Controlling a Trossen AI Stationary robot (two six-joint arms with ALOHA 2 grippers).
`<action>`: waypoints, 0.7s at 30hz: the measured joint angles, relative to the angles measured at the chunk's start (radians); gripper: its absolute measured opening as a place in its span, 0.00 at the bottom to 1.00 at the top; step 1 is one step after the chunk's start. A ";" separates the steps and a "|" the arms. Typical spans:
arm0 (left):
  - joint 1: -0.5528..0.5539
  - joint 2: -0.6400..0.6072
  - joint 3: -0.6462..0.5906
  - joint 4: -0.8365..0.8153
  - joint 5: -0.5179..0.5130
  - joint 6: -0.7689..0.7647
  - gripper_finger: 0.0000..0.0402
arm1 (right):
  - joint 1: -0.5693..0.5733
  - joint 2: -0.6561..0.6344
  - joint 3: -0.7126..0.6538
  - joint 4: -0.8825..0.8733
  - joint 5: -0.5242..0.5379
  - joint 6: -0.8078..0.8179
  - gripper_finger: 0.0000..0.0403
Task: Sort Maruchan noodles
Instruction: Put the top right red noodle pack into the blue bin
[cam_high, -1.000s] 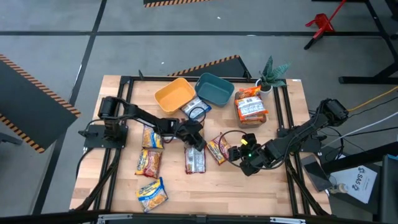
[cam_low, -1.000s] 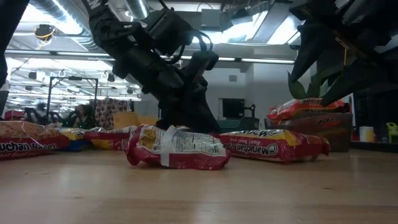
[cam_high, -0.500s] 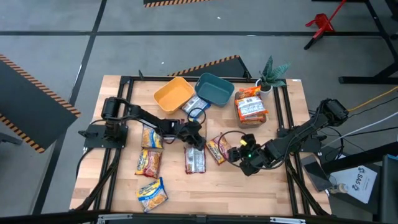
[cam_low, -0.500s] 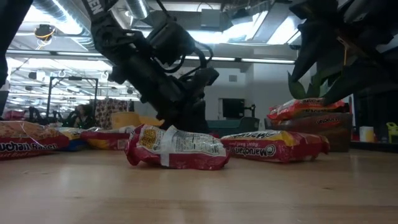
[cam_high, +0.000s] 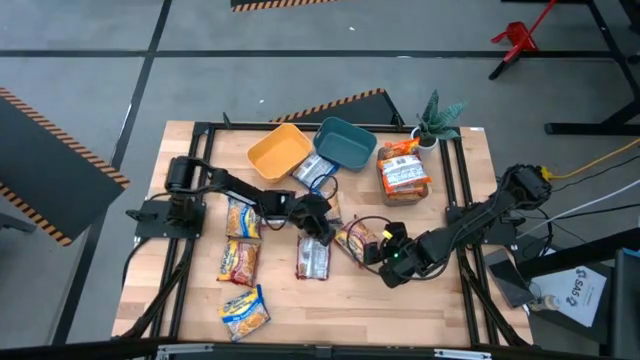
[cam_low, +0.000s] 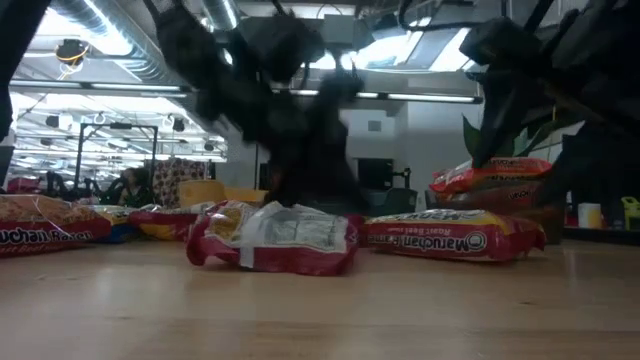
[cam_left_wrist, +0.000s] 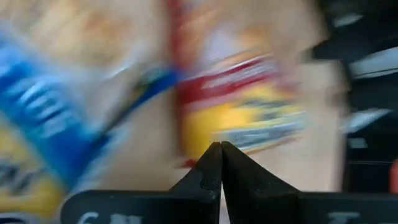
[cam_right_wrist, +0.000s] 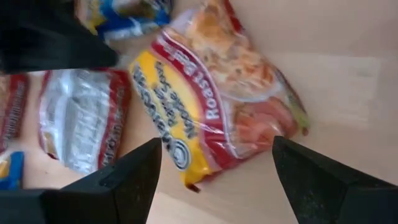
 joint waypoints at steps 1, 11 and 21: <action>-0.001 -0.026 0.002 0.006 -0.002 0.000 0.00 | 0.003 -0.003 0.000 -0.003 0.018 0.004 0.72; -0.069 -0.045 0.132 -0.140 -0.193 0.143 0.00 | 0.018 -0.019 0.000 -0.071 0.064 0.054 0.72; -0.111 0.055 0.201 -0.276 -0.302 0.260 0.00 | 0.023 -0.019 0.000 -0.079 0.038 0.054 0.72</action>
